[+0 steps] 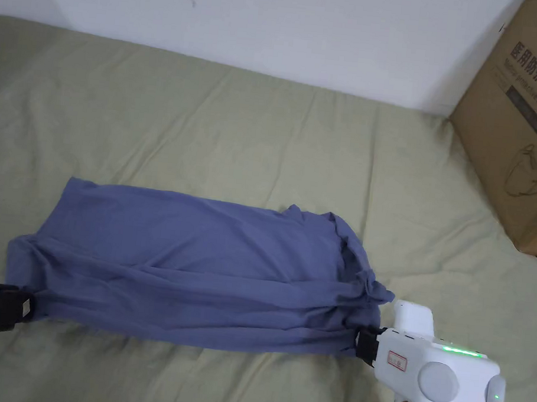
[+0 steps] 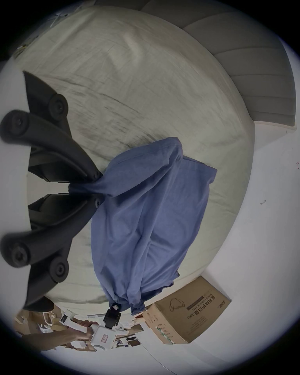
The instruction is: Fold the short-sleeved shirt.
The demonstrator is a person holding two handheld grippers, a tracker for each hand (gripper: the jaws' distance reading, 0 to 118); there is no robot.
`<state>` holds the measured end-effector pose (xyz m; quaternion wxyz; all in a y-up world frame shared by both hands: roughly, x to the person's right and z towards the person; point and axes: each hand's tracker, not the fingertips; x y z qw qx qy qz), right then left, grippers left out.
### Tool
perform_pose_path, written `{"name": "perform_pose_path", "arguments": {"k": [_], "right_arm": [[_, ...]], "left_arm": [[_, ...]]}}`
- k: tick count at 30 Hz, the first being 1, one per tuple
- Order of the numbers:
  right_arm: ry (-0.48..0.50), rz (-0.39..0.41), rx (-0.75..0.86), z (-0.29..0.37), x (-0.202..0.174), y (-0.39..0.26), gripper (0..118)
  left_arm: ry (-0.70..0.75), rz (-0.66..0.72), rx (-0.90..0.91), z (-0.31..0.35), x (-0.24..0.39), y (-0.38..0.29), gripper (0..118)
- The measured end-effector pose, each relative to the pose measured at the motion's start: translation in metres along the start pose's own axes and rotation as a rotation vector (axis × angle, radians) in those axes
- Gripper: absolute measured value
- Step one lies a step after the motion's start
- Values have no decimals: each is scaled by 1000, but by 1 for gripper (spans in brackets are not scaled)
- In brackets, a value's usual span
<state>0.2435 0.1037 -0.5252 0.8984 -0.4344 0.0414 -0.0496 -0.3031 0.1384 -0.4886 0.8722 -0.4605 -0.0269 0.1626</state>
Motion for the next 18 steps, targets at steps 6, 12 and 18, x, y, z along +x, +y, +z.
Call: {"name": "perform_pose_path", "arguments": {"k": [6, 12, 18], "right_arm": [[18, 10, 29, 34, 0, -3, 13], [48, 15, 23, 72, -3, -29, 13], [79, 22, -29, 118, -5, -80, 13]], "left_arm": [[-25, -18, 4, 18, -3, -4, 8], [-34, -48, 6, 44, -5, -27, 8], [-51, -71, -33, 77, -15, -73, 8]]}}
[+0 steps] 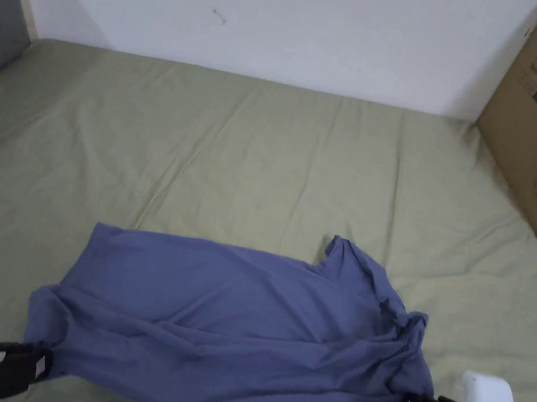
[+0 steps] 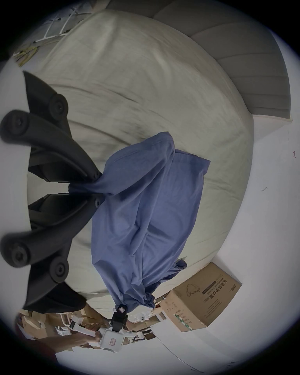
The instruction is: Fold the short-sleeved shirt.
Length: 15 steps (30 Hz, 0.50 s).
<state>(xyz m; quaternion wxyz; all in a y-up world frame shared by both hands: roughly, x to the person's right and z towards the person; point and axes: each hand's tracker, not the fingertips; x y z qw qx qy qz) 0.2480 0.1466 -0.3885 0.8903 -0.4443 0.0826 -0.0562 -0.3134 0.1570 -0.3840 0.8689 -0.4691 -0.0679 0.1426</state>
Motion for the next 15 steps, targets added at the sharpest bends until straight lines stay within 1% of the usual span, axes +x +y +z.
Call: {"name": "perform_pose_path", "arguments": {"k": [1, 3, 5, 7, 8, 13, 14, 15], "right_arm": [[-15, 17, -9, 6, -2, -10, 13], [-6, 14, -23, 18, -4, -28, 13], [6, 4, -41, 27, -3, -40, 13], [-6, 0, -38, 33, -6, -52, 13], [-9, 12, -43, 34, -7, -57, 13], [-21, -15, -56, 27, -6, -64, 13], [-33, -11, -64, 26, -7, -63, 16], [-49, -15, -80, 27, -7, -60, 28]], "left_arm": [[-8, 6, -8, 5, -2, -9, 8], [2, -6, -16, 16, -2, -27, 8], [20, -47, -20, 26, 0, -42, 8], [30, -51, -16, 33, 1, -56, 8], [27, -49, -16, 34, 0, -60, 8], [56, -85, -34, 28, 3, -65, 8], [61, -91, -38, 27, 3, -64, 8], [67, -90, -35, 28, 3, -63, 9]]}}
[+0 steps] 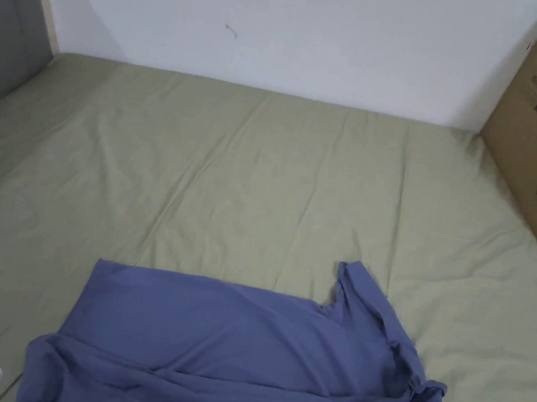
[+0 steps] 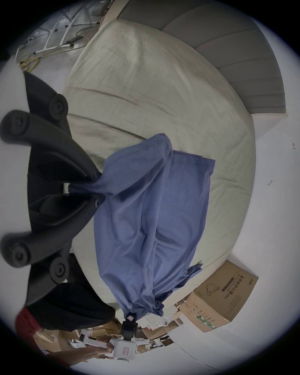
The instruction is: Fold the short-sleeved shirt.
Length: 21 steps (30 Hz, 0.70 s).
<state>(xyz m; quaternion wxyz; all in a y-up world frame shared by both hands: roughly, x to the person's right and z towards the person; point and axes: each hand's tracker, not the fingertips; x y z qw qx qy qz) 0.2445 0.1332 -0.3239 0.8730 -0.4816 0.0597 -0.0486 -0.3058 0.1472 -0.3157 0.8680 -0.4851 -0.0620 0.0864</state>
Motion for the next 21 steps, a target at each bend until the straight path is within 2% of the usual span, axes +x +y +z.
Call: {"name": "perform_pose_path", "arguments": {"k": [1, 2, 3, 4, 5, 8, 12, 14, 15, 16, 17, 18, 19, 20, 21], "right_arm": [[-10, 3, 3, 4, 1, 1, 70], [-31, 6, 13, 9, 2, 3, 104], [-63, 9, 40, 17, 4, 5, 118], [-80, 7, 113, 32, 5, 8, 118], [-87, 17, 143, 44, 5, 14, 118], [-142, 72, 340, 96, -10, 41, 118], [-103, 113, 727, 169, -49, 71, 118], [-94, 125, 821, 190, -69, 74, 118], [-87, 146, 860, 196, -78, 74, 117], [-88, 182, 875, 201, -88, 74, 115], [-102, 197, 890, 204, -93, 72, 106], [-104, 227, 915, 204, -99, 69, 86], [-118, 244, 936, 204, -105, 65, 36], [-144, 240, 937, 204, -109, 63, 5], [-148, 230, 939, 203, -111, 61, 4]], "left_arm": [[8, 5, 20, 2, -2, 1, 20], [7, 10, 58, 7, -4, 1, 44], [38, 6, 93, 14, -6, 3, 75], [68, 10, 113, 21, -8, 7, 105], [80, 16, 150, 29, -14, 10, 110], [140, -39, 365, 77, -6, 36, 108], [142, -149, 683, 149, 37, 71, 108], [112, -163, 789, 170, 54, 77, 106], [82, -170, 818, 179, 61, 79, 101], [38, -194, 827, 186, 69, 79, 82], [24, -193, 851, 189, 72, 78, 54], [16, -180, 881, 193, 76, 75, 20], [-16, -191, 872, 195, 78, 75, 1], [-2, -191, 866, 194, 81, 75, 0], [53, -201, 907, 193, 81, 69, 0]]}}
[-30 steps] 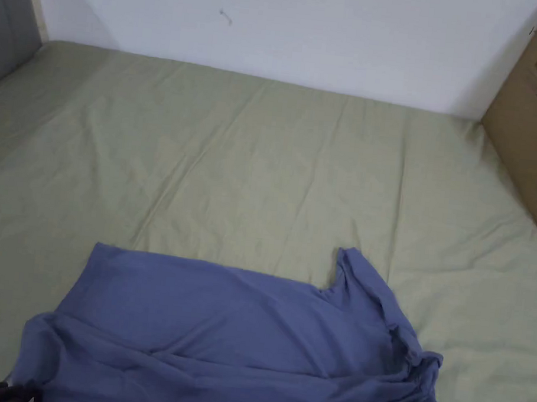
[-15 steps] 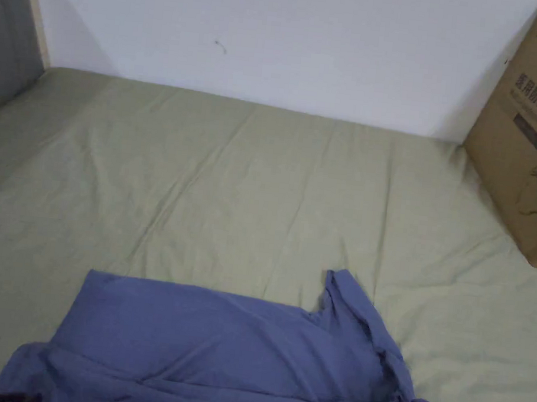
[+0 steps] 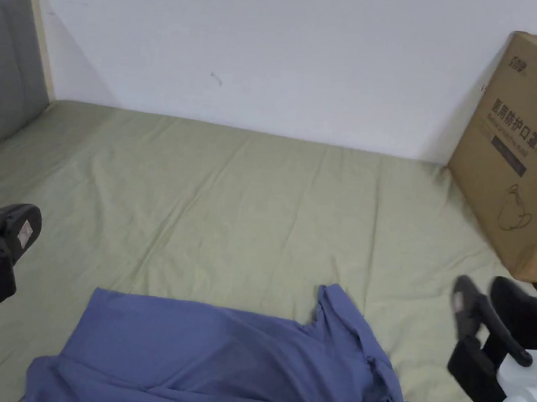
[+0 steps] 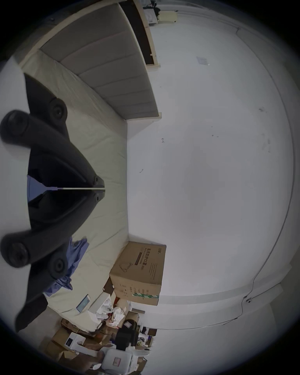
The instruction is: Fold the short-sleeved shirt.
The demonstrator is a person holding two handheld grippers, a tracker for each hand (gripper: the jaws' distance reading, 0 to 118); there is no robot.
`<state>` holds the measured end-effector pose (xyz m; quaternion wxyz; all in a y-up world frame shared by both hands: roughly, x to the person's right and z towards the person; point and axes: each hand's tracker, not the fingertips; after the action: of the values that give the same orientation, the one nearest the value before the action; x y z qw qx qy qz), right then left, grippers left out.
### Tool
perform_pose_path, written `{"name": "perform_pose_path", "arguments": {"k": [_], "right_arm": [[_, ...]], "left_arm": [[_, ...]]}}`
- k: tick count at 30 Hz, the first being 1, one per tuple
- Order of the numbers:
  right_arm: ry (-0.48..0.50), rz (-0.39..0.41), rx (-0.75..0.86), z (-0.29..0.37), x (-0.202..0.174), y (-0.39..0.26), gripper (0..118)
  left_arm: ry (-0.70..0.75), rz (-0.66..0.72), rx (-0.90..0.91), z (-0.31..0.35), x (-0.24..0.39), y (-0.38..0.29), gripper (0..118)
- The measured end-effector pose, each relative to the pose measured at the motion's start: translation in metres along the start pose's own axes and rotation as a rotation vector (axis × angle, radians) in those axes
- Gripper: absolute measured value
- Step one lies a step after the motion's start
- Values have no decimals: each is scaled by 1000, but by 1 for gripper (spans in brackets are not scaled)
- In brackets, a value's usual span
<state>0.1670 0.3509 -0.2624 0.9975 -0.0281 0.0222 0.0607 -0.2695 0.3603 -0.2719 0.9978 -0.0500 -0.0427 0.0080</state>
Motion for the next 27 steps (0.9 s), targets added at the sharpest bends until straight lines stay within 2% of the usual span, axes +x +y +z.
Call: {"name": "perform_pose_path", "arguments": {"k": [2, 8, 11, 15, 17, 18, 21, 22, 24, 27], "right_arm": [[18, -38, -4, 2, 3, -3, 4], [-20, -43, -22, -1, 1, -8, 2], [-2, -67, -39, -7, 4, -10, 2], [29, -81, -63, -14, 2, -16, 2], [32, -89, -81, -19, -1, -21, 2], [40, -92, -94, -21, -2, -24, 2], [66, -104, -135, -29, -5, -35, 2], [75, -104, -145, -32, -7, -39, 2], [89, -110, -173, -39, -8, -45, 2], [94, -116, -206, -50, -10, -54, 2]], "left_arm": [[-56, 21, -44, 1, -2, 0, 0], [-39, 0, -38, 0, -1, -7, 0], [-57, 10, -58, -12, -5, -10, 0], [-149, 117, -241, -77, -26, -23, 0], [-137, 160, -371, -121, -38, -37, 0], [-153, 208, -435, -144, -47, -50, 8], [-61, 271, -589, -211, -72, -91, 87], [-41, 252, -666, -234, -78, -106, 105], [47, 242, -760, -268, -84, -135, 105], [58, 232, -941, -314, -90, -181, 105]]}}
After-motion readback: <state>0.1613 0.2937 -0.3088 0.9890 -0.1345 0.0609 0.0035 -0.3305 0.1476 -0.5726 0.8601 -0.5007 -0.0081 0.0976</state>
